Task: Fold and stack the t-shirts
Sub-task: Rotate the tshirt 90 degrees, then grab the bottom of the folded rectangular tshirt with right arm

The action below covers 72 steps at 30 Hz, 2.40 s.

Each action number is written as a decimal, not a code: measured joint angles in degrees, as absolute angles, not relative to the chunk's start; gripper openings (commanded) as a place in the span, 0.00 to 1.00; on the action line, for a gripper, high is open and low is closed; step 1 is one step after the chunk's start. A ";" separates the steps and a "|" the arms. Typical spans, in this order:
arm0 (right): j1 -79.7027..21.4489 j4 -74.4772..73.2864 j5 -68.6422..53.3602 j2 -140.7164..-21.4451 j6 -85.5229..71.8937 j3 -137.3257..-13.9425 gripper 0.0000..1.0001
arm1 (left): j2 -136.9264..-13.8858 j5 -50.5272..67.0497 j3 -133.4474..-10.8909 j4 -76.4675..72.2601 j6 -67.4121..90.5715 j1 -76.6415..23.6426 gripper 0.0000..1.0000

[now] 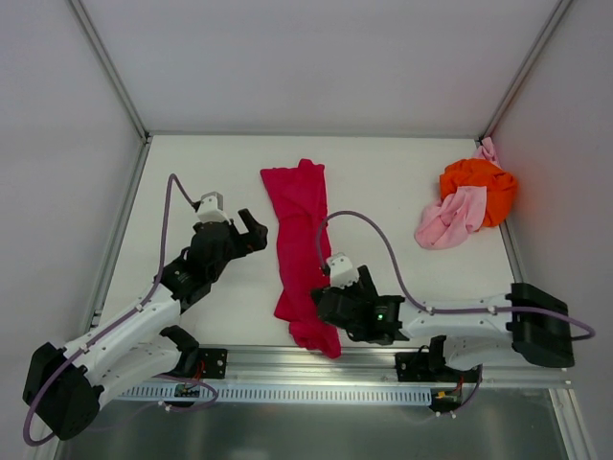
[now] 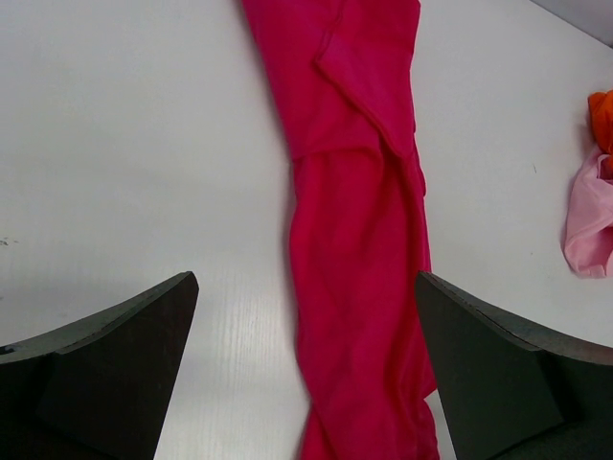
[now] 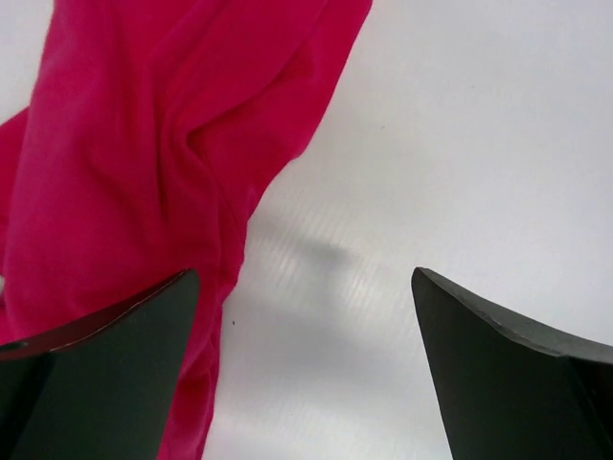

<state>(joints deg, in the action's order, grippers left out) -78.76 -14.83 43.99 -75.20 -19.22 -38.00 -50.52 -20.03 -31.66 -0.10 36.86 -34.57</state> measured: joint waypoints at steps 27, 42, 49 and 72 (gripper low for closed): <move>-86.19 -2.22 22.61 -73.58 -13.41 -33.56 1.00 | -50.61 -21.30 -31.57 -0.12 36.86 -34.57 0.99; -89.38 -1.10 24.16 -92.79 -12.32 -45.23 0.44 | -50.43 -21.54 -31.57 -0.05 36.75 -34.57 0.99; -90.13 -1.32 29.82 -95.33 -12.40 -47.05 0.06 | -48.07 -22.24 -31.57 -0.03 36.75 -34.57 0.99; -97.12 -16.27 41.95 -81.43 -12.25 -45.95 0.01 | -64.20 -17.02 -33.21 -6.83 32.18 -34.00 0.99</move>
<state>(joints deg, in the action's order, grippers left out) -97.12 -16.27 41.95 -81.43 -12.25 -45.95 -64.20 -17.02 -33.21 -6.83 32.18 -34.00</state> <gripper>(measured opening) 0.122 0.990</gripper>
